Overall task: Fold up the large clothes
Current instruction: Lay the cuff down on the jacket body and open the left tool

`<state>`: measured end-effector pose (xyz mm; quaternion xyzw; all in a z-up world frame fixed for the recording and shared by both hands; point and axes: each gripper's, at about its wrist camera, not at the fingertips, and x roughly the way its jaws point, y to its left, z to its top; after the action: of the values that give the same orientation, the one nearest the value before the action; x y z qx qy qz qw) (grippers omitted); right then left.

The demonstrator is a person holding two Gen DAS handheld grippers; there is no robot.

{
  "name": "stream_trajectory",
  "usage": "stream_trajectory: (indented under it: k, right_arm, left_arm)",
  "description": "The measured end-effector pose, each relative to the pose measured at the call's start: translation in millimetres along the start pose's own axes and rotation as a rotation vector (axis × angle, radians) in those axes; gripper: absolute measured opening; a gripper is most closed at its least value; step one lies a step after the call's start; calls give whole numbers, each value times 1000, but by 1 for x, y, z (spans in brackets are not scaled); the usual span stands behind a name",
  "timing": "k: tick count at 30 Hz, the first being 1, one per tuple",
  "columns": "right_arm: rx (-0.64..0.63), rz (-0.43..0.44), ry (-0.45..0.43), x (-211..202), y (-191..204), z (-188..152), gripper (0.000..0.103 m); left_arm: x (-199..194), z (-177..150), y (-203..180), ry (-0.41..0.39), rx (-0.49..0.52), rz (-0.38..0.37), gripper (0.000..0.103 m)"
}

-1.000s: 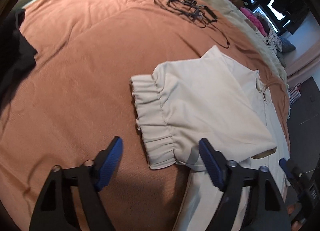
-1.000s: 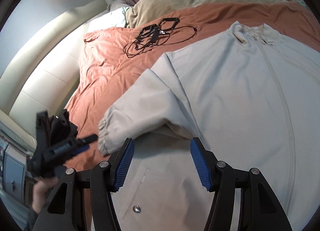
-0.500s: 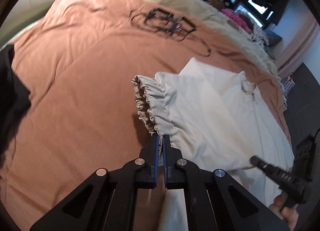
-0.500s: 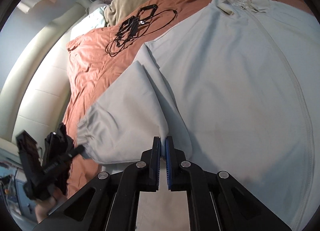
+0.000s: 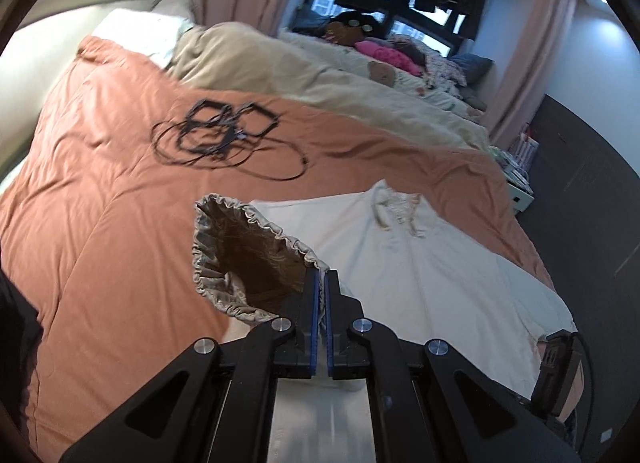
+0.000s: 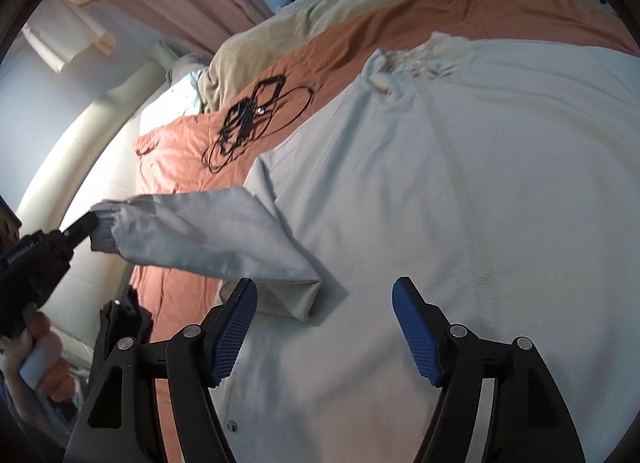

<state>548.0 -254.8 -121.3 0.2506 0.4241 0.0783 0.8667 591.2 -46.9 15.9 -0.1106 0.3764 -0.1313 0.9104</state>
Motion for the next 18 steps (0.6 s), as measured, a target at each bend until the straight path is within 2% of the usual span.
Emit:
stream_trajectory:
  k: [8,18]
  right_arm:
    - [68,-4,-83,-57,-63,15,71]
    - [172,-25,-151,-113,-147,13,71]
  left_arm:
    - [17,8,-93,15,124,-63,5]
    - [50,-20,-203,78,283,-158,5]
